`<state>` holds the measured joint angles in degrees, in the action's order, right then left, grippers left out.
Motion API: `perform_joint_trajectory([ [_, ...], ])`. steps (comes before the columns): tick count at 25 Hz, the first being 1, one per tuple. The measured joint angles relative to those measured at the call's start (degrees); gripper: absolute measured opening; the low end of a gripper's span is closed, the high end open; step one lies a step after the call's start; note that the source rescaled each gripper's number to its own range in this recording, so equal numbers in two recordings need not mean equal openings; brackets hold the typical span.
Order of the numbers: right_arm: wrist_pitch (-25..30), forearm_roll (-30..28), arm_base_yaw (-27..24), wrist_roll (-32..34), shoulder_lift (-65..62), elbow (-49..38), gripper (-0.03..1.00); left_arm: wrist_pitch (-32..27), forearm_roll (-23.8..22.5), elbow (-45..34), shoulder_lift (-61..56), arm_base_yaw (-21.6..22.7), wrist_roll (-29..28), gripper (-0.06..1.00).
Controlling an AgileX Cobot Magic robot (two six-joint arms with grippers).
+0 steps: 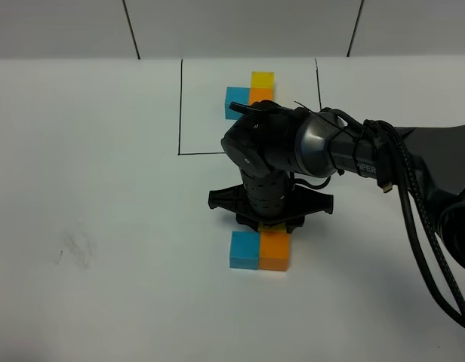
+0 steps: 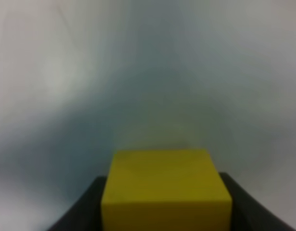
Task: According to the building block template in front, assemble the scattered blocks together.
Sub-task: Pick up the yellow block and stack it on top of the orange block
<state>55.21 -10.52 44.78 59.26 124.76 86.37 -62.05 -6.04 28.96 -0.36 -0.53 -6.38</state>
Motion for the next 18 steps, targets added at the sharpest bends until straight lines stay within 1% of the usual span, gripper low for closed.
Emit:
perform_joint_trajectory([
  [10,0.0,-0.1,0.0,0.1,0.1,0.0,0.22,0.0,0.0,0.0,0.0,0.0,0.0,0.67],
  [18,0.0,-0.2,0.0,1.7,0.1,0.0,0.22,0.0,0.0,0.0,0.0,0.0,0.0,0.67],
])
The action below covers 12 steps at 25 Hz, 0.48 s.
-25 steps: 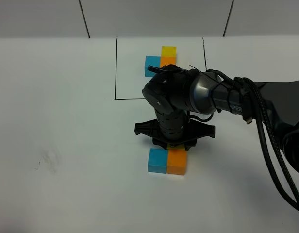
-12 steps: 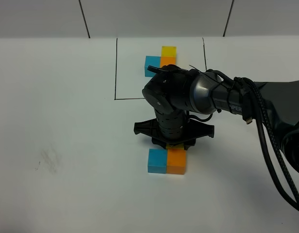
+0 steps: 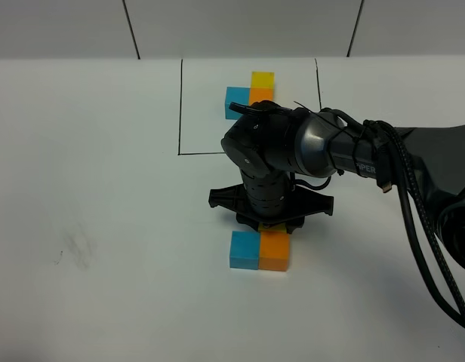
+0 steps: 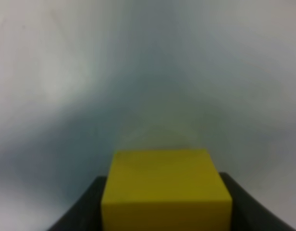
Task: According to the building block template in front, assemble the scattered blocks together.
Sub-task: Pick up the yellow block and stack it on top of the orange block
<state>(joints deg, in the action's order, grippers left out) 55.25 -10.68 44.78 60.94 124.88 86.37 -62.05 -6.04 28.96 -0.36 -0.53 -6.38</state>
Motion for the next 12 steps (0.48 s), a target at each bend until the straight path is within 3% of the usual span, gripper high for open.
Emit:
perform_joint_trajectory([
  [12,0.3,-0.9,0.0,0.0,0.0,0.0,0.24,0.0,0.0,0.0,0.0,0.0,0.0,0.67],
])
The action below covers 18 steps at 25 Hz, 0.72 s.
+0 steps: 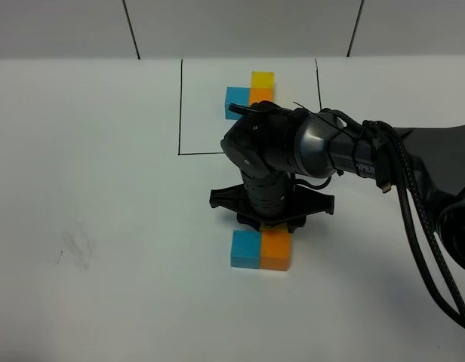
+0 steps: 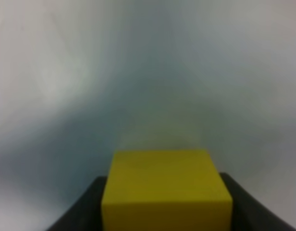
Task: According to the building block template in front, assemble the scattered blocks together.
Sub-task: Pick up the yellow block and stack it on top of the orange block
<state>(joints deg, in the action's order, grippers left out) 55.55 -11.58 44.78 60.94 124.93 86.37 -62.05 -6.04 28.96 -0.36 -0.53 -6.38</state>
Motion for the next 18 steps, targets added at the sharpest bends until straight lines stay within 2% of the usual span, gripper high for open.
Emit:
perform_joint_trajectory([
  [4,1.2,-0.8,0.0,0.0,0.1,0.0,0.34,0.0,0.0,0.0,0.0,0.0,0.0,0.67],
  [14,1.7,-1.4,0.0,0.0,0.2,0.0,0.73,0.0,0.0,0.0,0.0,0.0,0.0,0.67],
  [18,1.7,-2.2,0.0,0.0,0.2,0.0,0.86,0.0,0.0,0.0,0.0,0.0,0.0,0.67],
])
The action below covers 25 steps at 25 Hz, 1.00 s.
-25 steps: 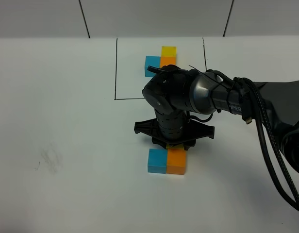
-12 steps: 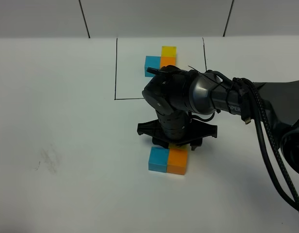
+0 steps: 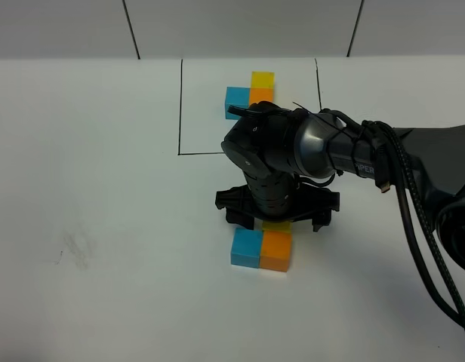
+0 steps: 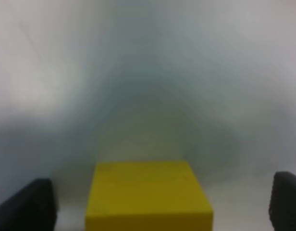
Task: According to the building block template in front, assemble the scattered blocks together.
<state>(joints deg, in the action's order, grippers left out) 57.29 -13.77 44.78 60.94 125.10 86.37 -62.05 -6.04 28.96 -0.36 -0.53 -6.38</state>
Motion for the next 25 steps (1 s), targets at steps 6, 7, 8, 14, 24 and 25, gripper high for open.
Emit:
perform_joint_trajectory([
  [6,-0.9,-0.1,0.0,-2.8,-1.4,0.6,0.88,0.0,0.0,0.0,0.0,0.0,0.0,0.67],
  [7,-1.2,-0.6,0.0,-3.8,-2.3,1.3,0.88,0.0,0.0,0.0,0.0,0.0,0.0,0.67],
  [8,-1.4,-1.8,0.0,-4.3,-3.5,2.1,0.88,0.0,0.0,0.0,0.0,0.0,0.0,0.67],
  [14,-1.8,-18.2,-0.3,-5.5,-11.5,7.1,0.88,0.0,0.0,0.0,0.0,0.0,0.0,0.67],
  [24,-2.1,-31.2,-17.5,-23.5,-33.8,8.6,0.88,0.0,0.0,0.0,0.0,0.0,0.0,0.67],
  [25,-2.0,-31.0,-20.6,-27.8,-36.5,8.6,0.88,0.0,0.0,0.0,0.0,0.0,0.0,0.67],
])
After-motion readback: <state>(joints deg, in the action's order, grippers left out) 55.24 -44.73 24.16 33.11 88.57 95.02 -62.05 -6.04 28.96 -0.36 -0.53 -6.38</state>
